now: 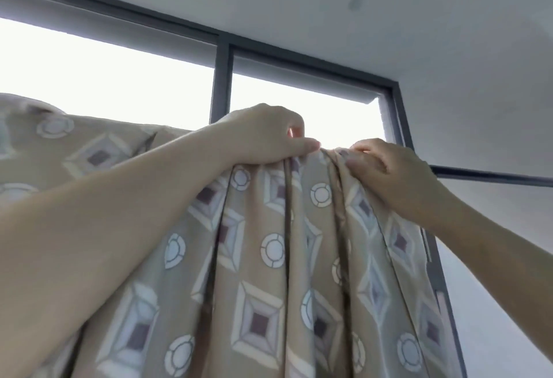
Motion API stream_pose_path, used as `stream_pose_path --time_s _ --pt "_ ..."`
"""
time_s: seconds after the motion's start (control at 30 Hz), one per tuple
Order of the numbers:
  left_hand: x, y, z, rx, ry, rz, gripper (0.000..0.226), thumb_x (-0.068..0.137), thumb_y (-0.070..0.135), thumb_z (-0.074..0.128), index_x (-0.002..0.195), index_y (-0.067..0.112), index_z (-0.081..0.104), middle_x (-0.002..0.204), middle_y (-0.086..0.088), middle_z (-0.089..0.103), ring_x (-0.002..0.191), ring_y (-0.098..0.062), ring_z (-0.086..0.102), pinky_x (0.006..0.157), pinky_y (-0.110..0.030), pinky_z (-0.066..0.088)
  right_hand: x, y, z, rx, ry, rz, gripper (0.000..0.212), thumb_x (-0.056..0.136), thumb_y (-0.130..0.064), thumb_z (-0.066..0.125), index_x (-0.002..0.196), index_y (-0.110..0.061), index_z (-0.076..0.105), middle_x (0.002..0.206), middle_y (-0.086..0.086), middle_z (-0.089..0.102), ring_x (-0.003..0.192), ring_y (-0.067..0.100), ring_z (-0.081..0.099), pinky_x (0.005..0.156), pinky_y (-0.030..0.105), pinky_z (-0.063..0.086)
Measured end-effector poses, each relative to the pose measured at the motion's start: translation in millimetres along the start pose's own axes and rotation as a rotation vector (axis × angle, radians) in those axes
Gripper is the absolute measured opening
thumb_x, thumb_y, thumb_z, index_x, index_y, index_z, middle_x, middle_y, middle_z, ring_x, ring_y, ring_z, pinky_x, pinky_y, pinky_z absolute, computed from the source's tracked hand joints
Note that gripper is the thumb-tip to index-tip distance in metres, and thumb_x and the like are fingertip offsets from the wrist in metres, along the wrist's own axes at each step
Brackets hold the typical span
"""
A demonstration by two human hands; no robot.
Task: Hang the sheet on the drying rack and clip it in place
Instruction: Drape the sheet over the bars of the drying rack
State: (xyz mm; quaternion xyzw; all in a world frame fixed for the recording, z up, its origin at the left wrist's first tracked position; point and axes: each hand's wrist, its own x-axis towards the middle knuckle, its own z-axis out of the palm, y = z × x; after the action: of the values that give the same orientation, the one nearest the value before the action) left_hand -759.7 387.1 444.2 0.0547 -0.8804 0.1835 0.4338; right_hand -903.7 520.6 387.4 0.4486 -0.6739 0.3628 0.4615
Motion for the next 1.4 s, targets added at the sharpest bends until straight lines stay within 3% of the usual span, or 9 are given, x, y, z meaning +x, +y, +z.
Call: stream_pose_path --time_s 0.13,0.3,0.43,0.57,0.8,0.93,1.1,1.27,1.4 --pt "1.3 16.4 12.2 0.063 -0.04 0.038 0.046 0.086 0.061 0.043 0.123 0.035 0.045 0.114 0.011 0.058 0.099 -0.014 0.054 0.077 -0.031 0.04 -17.8 13.6 -6.6 -0.019 0.01 0.172 0.052 0.078 -0.057 0.06 0.115 -0.024 0.048 0.118 0.0 0.048 0.105 0.018 0.049 0.091 0.038 0.046" --pt "6.1 27.3 17.1 0.084 0.052 0.026 0.027 0.09 0.045 0.043 0.108 0.027 0.051 0.097 0.005 0.059 0.089 -0.02 0.054 0.067 -0.03 0.034 -37.7 11.2 -12.7 0.365 -0.218 0.516 0.059 0.071 -0.044 0.075 0.112 -0.021 0.04 0.113 0.002 0.049 0.092 0.019 0.06 0.07 0.035 0.055" --pt "7.6 34.4 27.1 0.126 0.134 0.001 0.009 0.09 0.03 0.044 0.094 0.023 0.049 0.084 0.001 0.052 0.079 -0.025 0.051 0.06 -0.029 0.031 -48.9 12.2 -11.6 0.512 -0.317 0.447 0.042 0.079 -0.022 0.074 0.104 -0.029 0.041 0.098 -0.005 0.06 0.073 0.012 0.066 0.055 0.022 0.051" --pt "12.1 39.5 26.3 0.155 0.116 -0.014 0.011 0.091 0.03 0.045 0.093 0.021 0.052 0.086 0.0 0.055 0.079 -0.024 0.053 0.065 -0.03 0.037 -33.2 21.5 -25.2 0.263 -0.04 0.221 0.009 0.087 -0.022 0.064 0.086 -0.025 0.056 0.081 -0.004 0.062 0.068 0.009 0.06 0.057 0.019 0.048" --pt "24.8 63.6 33.7 0.405 0.206 -0.121 0.013 0.093 0.007 0.038 0.088 0.013 0.049 0.067 0.001 0.044 0.06 -0.016 0.044 0.056 -0.029 0.039 15.4 61.7 -50.3 0.181 0.134 -0.021 0.005 0.089 -0.02 0.061 0.087 -0.017 0.063 0.077 -0.004 0.06 0.068 0.007 0.054 0.055 0.014 0.041" --pt "67.8 105.0 39.0 0.224 0.304 -0.283 0.021 0.088 0.002 0.039 0.096 0.008 0.057 0.09 -0.005 0.05 0.095 -0.027 0.05 0.071 -0.031 0.034 53.7 90.4 -60.2 0.122 0.255 -0.017 0.014 0.091 -0.014 0.054 0.098 -0.011 0.066 0.09 0.001 0.061 0.085 0.017 0.054 0.058 0.02 0.032" --pt "139.2 131.0 56.8 -0.173 0.392 -0.498 0.026 0.095 0.013 0.042 0.11 0.001 0.06 0.118 -0.016 0.059 0.106 -0.032 0.058 0.074 -0.03 0.04 105.8 145.1 -72.9 0.033 0.499 0.07 0.021 0.091 -0.012 0.048 0.102 -0.003 0.063 0.111 0.017 0.064 0.106 0.032 0.056 0.067 0.024 0.029" --pt "146.8 139.2 101.8 -0.054 -0.237 -0.435 0.03 0.097 0.016 0.034 0.099 0.001 0.06 0.114 -0.022 0.06 0.09 -0.035 0.06 0.055 -0.022 0.052 92.1 204.3 -22.4 -0.122 -0.326 0.228 0.022 0.091 -0.021 0.051 0.088 -0.004 0.064 0.1 0.014 0.06 0.091 0.027 0.055 0.072 0.027 0.037" --pt "144.6 131.5 106.2 -0.017 -0.212 -0.409 0.032 0.097 0.024 0.034 0.084 0.01 0.059 0.11 -0.014 0.062 0.103 -0.033 0.057 0.093 -0.039 0.046 84.5 208.0 -26.1 -0.141 -0.316 0.188 0.034 0.096 -0.031 0.039 0.105 -0.006 0.06 0.105 0.01 0.055 0.092 0.024 0.047 0.071 0.028 0.033"
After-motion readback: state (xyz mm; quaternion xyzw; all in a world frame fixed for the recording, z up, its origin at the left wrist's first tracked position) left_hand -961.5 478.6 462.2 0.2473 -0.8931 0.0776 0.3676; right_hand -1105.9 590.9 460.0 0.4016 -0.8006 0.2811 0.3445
